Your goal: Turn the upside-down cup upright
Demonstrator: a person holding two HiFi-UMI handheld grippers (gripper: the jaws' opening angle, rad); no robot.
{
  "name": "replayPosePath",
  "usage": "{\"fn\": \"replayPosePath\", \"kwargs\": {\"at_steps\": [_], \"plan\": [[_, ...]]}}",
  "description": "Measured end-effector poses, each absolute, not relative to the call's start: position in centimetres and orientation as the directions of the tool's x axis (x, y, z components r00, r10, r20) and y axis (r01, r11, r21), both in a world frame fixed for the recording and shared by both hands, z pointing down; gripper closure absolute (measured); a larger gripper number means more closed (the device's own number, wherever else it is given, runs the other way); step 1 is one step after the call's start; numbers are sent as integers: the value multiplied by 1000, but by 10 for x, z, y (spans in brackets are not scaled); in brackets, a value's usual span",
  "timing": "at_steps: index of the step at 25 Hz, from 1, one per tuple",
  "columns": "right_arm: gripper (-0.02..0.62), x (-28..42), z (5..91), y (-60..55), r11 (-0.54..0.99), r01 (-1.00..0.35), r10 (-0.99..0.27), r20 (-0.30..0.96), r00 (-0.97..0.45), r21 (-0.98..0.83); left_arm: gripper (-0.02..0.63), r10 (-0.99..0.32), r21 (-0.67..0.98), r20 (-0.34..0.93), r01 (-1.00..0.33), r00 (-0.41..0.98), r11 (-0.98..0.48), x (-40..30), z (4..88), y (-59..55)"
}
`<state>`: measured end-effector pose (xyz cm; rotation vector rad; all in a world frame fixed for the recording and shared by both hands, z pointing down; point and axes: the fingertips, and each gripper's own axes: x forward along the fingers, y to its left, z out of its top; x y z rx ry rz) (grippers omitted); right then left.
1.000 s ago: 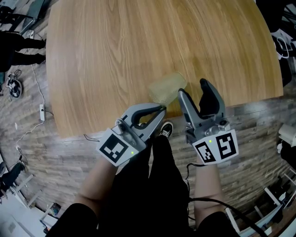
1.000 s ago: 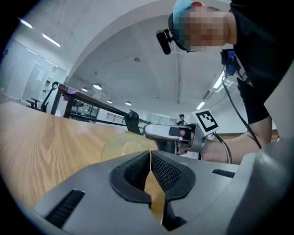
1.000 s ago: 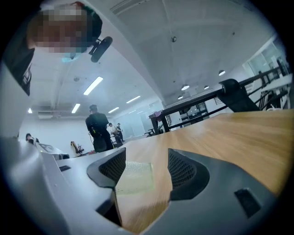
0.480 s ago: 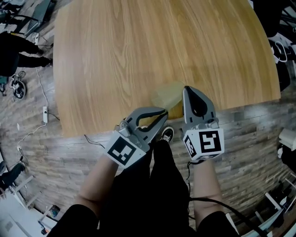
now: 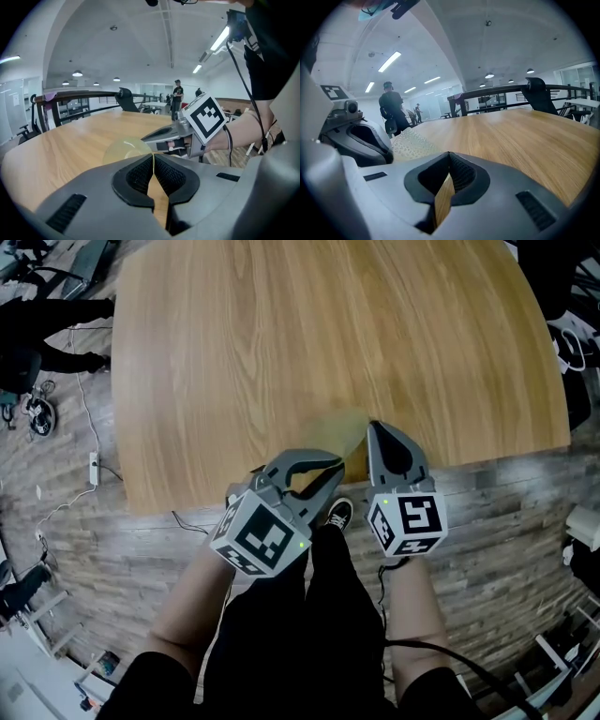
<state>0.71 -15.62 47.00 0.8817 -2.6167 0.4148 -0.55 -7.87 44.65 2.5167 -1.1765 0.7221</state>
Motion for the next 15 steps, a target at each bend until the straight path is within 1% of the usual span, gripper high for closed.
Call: {"fn": "replayPosePath", "kwargs": {"at_steps": [6,12,15], "plan": [[581,7,480,-156,759,-623,-498,447,-743,-190,589,-558,49,652,-763,513,-645,-3,444,-86],[581,6,485,-159,760,-618,-472,483,-738,-201,589,-422,57,773,-715,474,-697,3,442,-93],[581,7,488,-162,763,-614,-459,499,-735,-202,589,-370,73,806,-698,461,-712,6,444,-97]]}}
